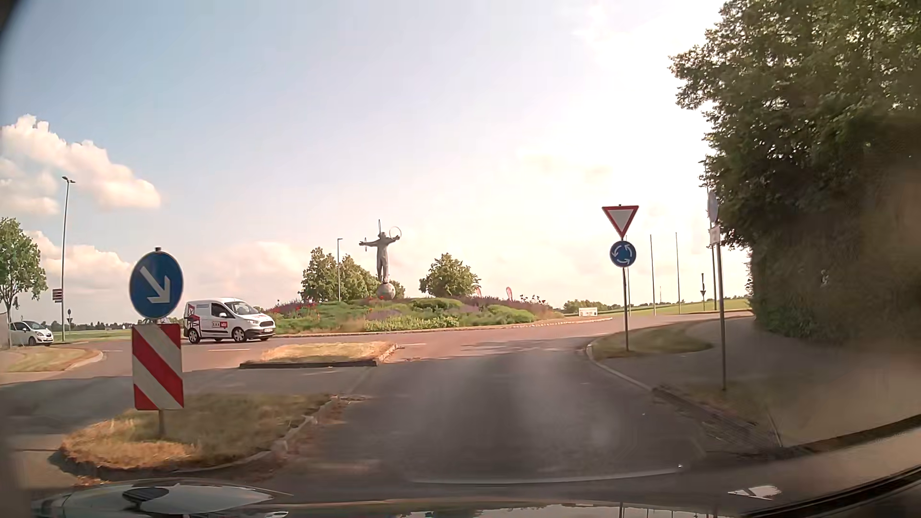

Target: Follow the waypoints while adhering to traffic rules and regulations

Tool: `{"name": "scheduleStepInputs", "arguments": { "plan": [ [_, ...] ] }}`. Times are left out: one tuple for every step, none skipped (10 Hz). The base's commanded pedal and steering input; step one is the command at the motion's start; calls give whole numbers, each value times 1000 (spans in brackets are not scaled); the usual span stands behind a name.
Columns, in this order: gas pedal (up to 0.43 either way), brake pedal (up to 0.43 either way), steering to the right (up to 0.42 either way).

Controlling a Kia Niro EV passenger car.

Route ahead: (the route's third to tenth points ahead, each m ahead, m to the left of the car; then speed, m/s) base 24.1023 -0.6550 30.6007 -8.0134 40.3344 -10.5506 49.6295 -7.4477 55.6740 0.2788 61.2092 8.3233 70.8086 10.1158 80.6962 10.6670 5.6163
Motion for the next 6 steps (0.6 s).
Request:
{"name": "scheduleStepInputs", "arguments": {
  "plan": [
    [0, 116, -18],
    [0, 128, -16],
    [0, 134, -16],
    [0, 134, -13],
    [0, 134, -6],
    [0, 134, -5]
  ]
}}
